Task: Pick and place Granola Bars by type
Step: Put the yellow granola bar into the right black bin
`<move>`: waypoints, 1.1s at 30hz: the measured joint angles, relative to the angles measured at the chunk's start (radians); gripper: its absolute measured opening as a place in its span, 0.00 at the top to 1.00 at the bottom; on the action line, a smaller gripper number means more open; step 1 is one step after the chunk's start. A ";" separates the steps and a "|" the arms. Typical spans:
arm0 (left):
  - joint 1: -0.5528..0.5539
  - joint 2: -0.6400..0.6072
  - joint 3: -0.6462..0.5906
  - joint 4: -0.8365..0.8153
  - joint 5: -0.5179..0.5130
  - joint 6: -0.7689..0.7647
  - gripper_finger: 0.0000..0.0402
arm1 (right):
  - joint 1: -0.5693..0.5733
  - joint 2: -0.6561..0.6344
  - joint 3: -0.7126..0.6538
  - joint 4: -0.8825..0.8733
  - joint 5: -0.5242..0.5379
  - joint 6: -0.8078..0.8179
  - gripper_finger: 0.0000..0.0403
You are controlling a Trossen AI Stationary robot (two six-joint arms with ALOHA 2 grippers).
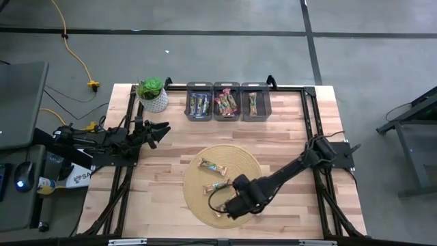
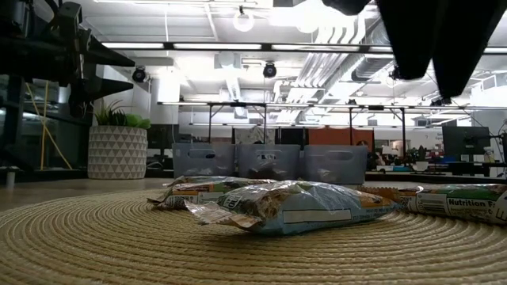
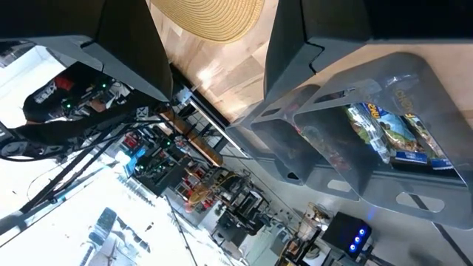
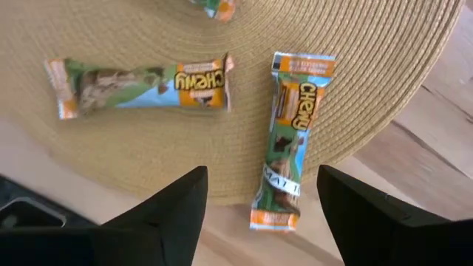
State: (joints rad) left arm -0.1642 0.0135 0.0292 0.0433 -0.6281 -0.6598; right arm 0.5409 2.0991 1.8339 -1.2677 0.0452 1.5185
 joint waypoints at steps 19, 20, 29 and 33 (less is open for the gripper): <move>0.000 0.000 0.000 0.002 0.000 0.000 0.47 | -0.037 0.025 -0.141 0.052 -0.108 0.025 0.40; 0.000 0.000 0.000 0.002 0.000 0.000 0.47 | -0.037 0.025 -0.150 0.073 -0.108 0.020 0.40; 0.000 0.000 0.000 0.002 0.000 0.000 0.47 | -0.039 0.024 -0.249 0.175 -0.135 -0.005 0.40; 0.000 0.000 0.000 0.002 0.000 0.000 0.47 | -0.039 0.024 -0.301 0.254 -0.149 -0.025 0.40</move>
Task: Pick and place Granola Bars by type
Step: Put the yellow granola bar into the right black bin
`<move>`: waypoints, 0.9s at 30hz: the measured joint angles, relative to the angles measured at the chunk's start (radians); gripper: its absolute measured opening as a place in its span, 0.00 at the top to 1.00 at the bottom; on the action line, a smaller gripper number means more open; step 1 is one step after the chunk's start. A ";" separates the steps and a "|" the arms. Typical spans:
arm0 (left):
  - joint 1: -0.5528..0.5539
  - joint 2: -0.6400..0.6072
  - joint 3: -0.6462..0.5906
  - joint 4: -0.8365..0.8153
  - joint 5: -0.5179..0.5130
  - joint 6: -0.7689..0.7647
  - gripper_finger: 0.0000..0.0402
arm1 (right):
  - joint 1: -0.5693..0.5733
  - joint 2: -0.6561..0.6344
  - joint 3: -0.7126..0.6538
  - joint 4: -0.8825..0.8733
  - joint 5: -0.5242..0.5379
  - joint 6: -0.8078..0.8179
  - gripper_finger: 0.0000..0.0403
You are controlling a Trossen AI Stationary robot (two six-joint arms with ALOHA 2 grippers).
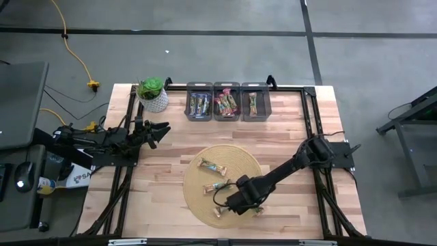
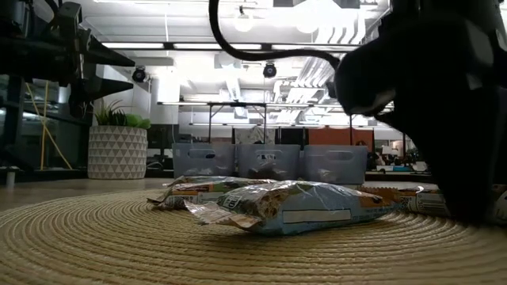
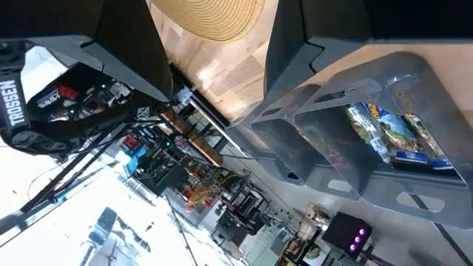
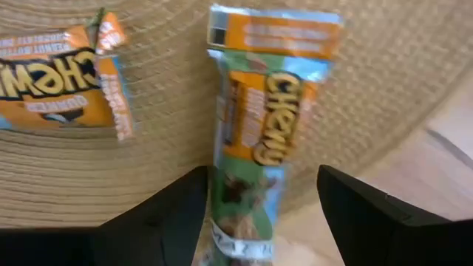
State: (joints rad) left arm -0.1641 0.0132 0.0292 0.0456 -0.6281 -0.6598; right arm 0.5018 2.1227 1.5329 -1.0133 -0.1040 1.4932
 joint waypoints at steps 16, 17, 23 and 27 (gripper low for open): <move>0.000 0.000 0.000 -0.001 0.000 0.000 0.47 | -0.005 -0.005 -0.063 0.135 -0.033 -0.035 0.55; 0.000 0.000 0.000 -0.001 0.000 0.000 0.47 | -0.005 -0.005 -0.063 0.136 -0.031 -0.035 0.57; 0.000 0.000 0.000 -0.002 0.000 0.000 0.47 | -0.005 -0.007 -0.064 0.134 -0.022 -0.036 0.64; 0.000 0.000 0.000 -0.002 0.000 0.000 0.47 | -0.005 -0.006 -0.059 0.125 -0.018 -0.042 0.69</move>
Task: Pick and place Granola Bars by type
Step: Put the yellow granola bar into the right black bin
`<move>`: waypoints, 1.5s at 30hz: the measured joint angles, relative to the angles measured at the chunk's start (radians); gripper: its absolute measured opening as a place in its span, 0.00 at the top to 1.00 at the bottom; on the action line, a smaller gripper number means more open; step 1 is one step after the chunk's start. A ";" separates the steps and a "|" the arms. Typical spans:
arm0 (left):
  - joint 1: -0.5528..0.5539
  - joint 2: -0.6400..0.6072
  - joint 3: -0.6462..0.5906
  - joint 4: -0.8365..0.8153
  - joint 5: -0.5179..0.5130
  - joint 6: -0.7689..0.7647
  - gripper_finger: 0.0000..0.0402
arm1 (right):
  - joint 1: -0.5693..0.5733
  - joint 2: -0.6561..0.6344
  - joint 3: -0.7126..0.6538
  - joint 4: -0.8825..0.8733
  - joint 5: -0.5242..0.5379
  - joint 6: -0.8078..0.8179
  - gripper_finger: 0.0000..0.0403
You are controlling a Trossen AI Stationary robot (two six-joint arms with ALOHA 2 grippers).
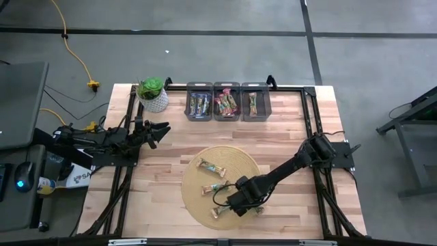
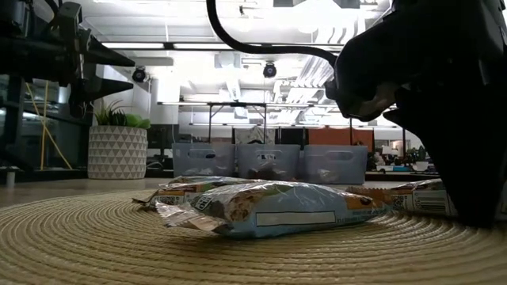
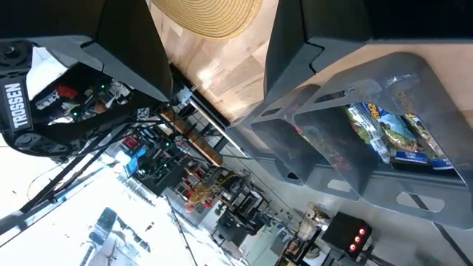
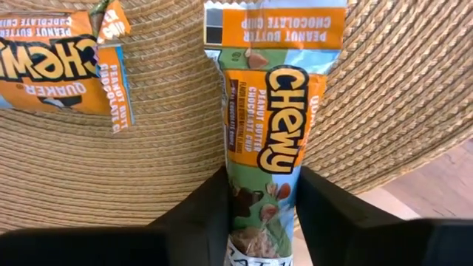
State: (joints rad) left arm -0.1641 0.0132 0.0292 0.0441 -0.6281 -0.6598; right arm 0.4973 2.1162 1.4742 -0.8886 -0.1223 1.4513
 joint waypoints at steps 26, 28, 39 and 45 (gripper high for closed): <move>0.000 0.000 0.000 0.000 0.000 0.000 0.47 | -0.013 -0.215 -0.005 0.002 0.252 -0.045 0.87; 0.000 0.000 0.000 -0.001 0.000 0.000 0.47 | -0.013 -0.247 -0.004 0.038 0.314 -0.072 0.87; 0.000 0.000 0.000 0.000 0.000 0.000 0.47 | -0.014 -0.396 -0.002 0.305 0.724 -0.367 0.88; 0.000 0.000 0.000 0.000 0.000 0.000 0.47 | -0.014 -0.446 -0.002 0.477 0.885 -0.618 0.89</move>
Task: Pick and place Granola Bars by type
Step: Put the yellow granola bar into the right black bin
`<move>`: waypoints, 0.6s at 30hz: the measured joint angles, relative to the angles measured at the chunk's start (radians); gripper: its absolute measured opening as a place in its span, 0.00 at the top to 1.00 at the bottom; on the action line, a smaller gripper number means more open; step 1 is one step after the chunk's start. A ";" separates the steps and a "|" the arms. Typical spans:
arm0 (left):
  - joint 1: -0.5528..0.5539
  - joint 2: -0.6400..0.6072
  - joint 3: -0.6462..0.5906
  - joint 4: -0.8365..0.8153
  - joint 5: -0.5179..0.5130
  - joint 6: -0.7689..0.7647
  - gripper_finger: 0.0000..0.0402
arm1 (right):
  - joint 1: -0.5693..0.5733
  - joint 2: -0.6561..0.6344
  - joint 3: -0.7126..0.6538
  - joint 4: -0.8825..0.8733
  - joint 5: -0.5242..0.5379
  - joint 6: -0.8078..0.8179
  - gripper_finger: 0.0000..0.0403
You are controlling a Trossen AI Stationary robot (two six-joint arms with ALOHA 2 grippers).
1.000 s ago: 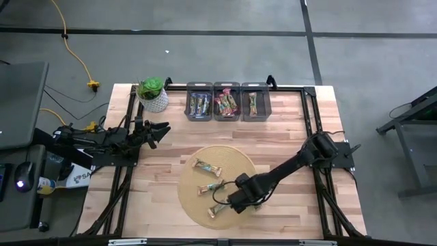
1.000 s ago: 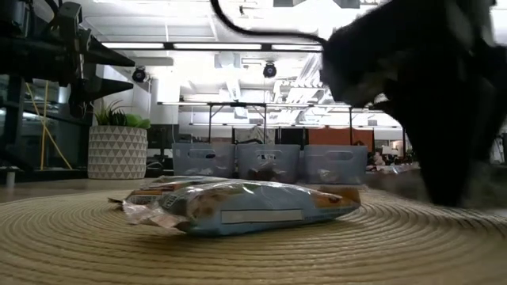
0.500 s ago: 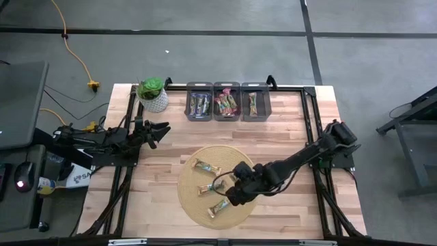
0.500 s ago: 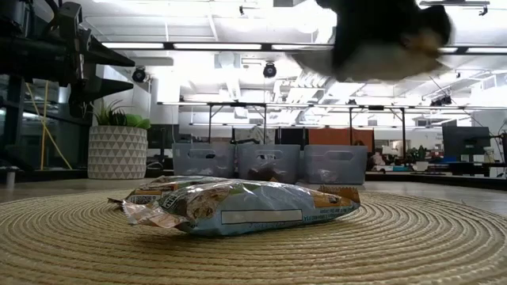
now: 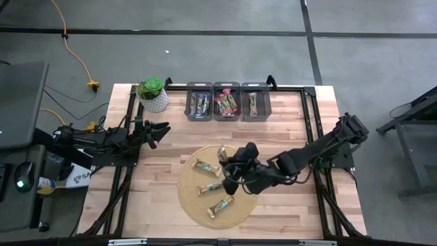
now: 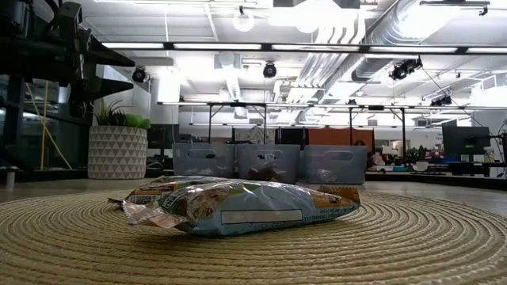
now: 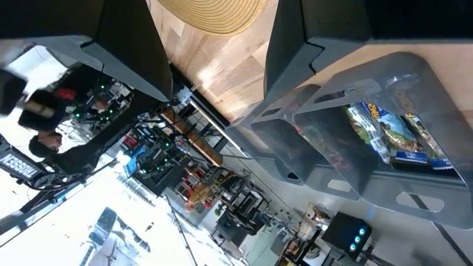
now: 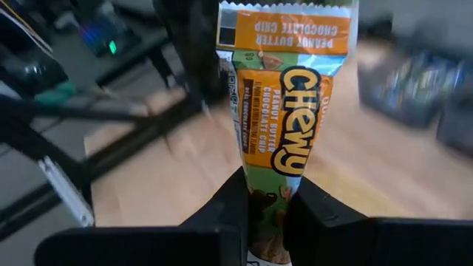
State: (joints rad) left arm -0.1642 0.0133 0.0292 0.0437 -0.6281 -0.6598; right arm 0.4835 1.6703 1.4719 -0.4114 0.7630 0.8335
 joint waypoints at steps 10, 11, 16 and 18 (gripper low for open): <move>0.000 0.000 0.000 0.000 0.000 0.000 0.47 | -0.012 -0.023 0.001 0.289 0.102 -0.461 0.88; 0.000 0.000 0.000 0.000 0.000 0.000 0.47 | -0.014 -0.023 0.001 0.314 0.097 -0.490 0.88; 0.000 0.000 0.000 0.000 0.000 0.000 0.47 | -0.038 -0.023 0.001 0.419 0.159 -0.596 0.90; 0.000 0.000 0.000 0.000 0.000 0.000 0.47 | -0.054 -0.023 0.001 0.482 0.197 -0.672 0.91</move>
State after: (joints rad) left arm -0.1642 0.0132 0.0292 0.0437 -0.6284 -0.6598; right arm 0.4296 1.6474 1.4727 0.0710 0.9599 0.1615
